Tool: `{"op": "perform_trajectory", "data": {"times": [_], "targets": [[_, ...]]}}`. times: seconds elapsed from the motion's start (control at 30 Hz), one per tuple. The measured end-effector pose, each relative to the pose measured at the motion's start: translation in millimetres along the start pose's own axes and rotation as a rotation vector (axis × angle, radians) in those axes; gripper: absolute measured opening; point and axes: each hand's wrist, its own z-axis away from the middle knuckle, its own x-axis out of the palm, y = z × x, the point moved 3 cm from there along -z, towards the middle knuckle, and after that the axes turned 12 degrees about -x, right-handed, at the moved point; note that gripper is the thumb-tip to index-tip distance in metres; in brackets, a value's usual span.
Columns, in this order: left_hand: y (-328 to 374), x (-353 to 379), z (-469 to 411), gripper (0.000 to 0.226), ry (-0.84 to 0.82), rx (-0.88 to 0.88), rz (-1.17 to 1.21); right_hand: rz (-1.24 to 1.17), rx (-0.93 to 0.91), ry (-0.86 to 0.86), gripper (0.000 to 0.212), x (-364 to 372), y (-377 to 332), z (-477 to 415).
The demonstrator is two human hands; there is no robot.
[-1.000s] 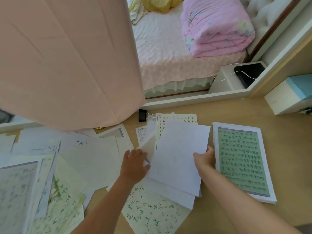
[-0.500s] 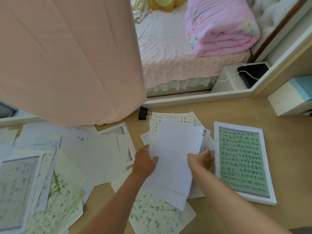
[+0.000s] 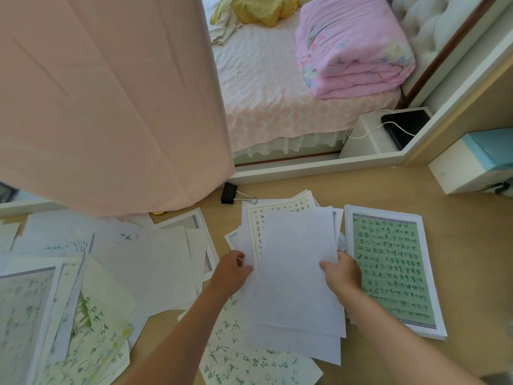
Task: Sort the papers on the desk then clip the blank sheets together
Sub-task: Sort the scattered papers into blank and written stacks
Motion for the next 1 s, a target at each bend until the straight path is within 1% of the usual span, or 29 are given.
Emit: {"op": "perform_trajectory", "data": {"times": [0.07, 0.1, 0.13, 0.17, 0.2, 0.23, 0.27, 0.3, 0.33, 0.4, 0.5, 0.57, 0.63, 0.67, 0.73, 0.83, 0.9, 0.97, 1.0], "targets": [[1, -6, 3, 0.041, 0.182, 0.12, -0.24, 0.008, -0.019, 0.001, 0.012, -8, 0, 2], [-1, -9, 7, 0.045, 0.242, 0.174, -0.367, 0.013, -0.022, 0.015, 0.016, -13, -1, 3], [-4, -10, 12, 0.052, 0.255, 0.216, -0.458, 0.027, -0.024, 0.031, 0.02, -18, -2, 4], [-11, -11, 17, 0.062, 0.225, 0.24, -0.509, 0.062, -0.035, 0.04, 0.02, -22, -2, 3], [-20, -11, 21, 0.076, 0.176, 0.25, -0.533, 0.114, -0.055, 0.036, 0.013, -26, -2, 2], [-30, -10, 24, 0.092, 0.134, 0.244, -0.556, 0.153, -0.076, 0.024, 0.007, -29, -1, 1], [-41, -9, 27, 0.108, 0.107, 0.227, -0.592, 0.182, -0.088, 0.011, 0.006, -31, -1, 0], [-49, -8, 30, 0.121, 0.101, 0.216, -0.635, 0.191, -0.095, -0.017, 0.005, -31, -1, -2], [-55, -7, 33, 0.126, 0.113, 0.21, -0.671, 0.19, -0.096, -0.052, 0.005, -31, -1, -3], [-63, -6, 36, 0.123, 0.149, 0.201, -0.663, 0.165, -0.1, -0.137, 0.009, -29, -6, 0], [-66, -13, 32, 0.115, 0.164, 0.161, -0.534, 0.149, -0.076, -0.263, 0.019, -20, -11, 6], [-66, -22, 27, 0.108, 0.173, 0.149, -0.543, 0.123, -0.063, -0.341, 0.027, -10, -13, 10], [-66, -27, 22, 0.103, 0.195, 0.174, -0.581, 0.091, -0.033, -0.407, 0.028, -1, -14, 14], [-67, -28, 22, 0.1, 0.211, 0.191, -0.582, 0.078, -0.026, -0.42, 0.025, 3, -15, 16], [-70, -28, 21, 0.093, 0.234, 0.219, -0.542, 0.063, -0.026, -0.388, 0.021, 10, -16, 21], [-71, -26, 21, 0.071, 0.243, 0.291, -0.405, 0.065, -0.07, -0.334, 0.033, 20, -17, 27], [-72, -29, 22, 0.06, 0.236, 0.318, -0.308, 0.096, -0.09, -0.349, 0.033, 23, -21, 33], [-75, -36, 24, 0.062, 0.31, 0.328, -0.338, 0.081, -0.087, -0.371, 0.027, 23, -22, 35], [-79, -41, 26, 0.07, 0.352, 0.319, -0.369, 0.077, -0.087, -0.381, 0.025, 21, -22, 35]]}}
